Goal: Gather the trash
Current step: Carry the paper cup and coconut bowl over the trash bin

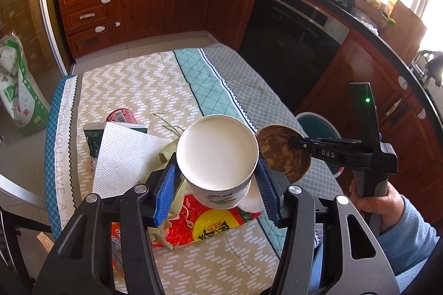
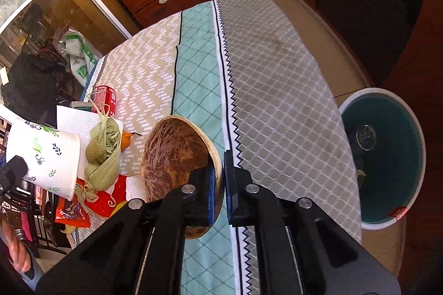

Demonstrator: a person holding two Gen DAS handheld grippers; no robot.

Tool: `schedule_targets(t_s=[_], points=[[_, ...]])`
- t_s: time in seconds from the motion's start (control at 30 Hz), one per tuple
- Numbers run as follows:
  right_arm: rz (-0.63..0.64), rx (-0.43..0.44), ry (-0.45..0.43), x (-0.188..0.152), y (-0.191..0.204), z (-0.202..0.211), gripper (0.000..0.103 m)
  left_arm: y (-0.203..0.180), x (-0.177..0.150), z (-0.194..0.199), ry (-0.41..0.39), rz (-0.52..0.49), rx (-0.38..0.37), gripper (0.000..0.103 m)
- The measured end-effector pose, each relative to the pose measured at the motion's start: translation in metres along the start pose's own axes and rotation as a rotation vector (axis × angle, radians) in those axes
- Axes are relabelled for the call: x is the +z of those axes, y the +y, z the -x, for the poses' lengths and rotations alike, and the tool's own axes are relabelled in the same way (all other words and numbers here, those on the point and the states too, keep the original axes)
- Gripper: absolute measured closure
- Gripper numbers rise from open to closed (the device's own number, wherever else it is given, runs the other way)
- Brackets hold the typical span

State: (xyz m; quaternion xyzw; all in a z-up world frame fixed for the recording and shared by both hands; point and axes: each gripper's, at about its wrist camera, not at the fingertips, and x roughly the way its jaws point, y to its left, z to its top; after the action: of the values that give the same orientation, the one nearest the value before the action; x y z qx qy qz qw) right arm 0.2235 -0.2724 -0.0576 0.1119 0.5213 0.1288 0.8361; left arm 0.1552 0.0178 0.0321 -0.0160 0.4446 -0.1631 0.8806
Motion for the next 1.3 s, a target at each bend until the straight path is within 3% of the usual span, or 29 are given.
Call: schedule_targets(t_s=[0.27, 0.67, 1.0, 1.3], points=[[-0.086, -0.045, -0.083, -0.010, -0.058, 0.049, 0.097, -0.062, 0.010, -0.028, 0.029, -0.112, -0.051, 0.048], [-0.305, -0.207, -0.160, -0.037, -0.200, 0.102, 0.097, -0.188, 0.023, -0.103, 0.094, -0.332, -0.193, 0.048], [-0.404, -0.252, -0.140, -0.052, -0.268, 0.087, 0.097, -0.273, 0.027, -0.194, 0.215, -0.463, -0.224, 0.048], [-0.442, -0.256, -0.108, -0.058, -0.297, 0.071, 0.097, -0.297, 0.010, -0.267, 0.346, -0.487, -0.184, 0.046]])
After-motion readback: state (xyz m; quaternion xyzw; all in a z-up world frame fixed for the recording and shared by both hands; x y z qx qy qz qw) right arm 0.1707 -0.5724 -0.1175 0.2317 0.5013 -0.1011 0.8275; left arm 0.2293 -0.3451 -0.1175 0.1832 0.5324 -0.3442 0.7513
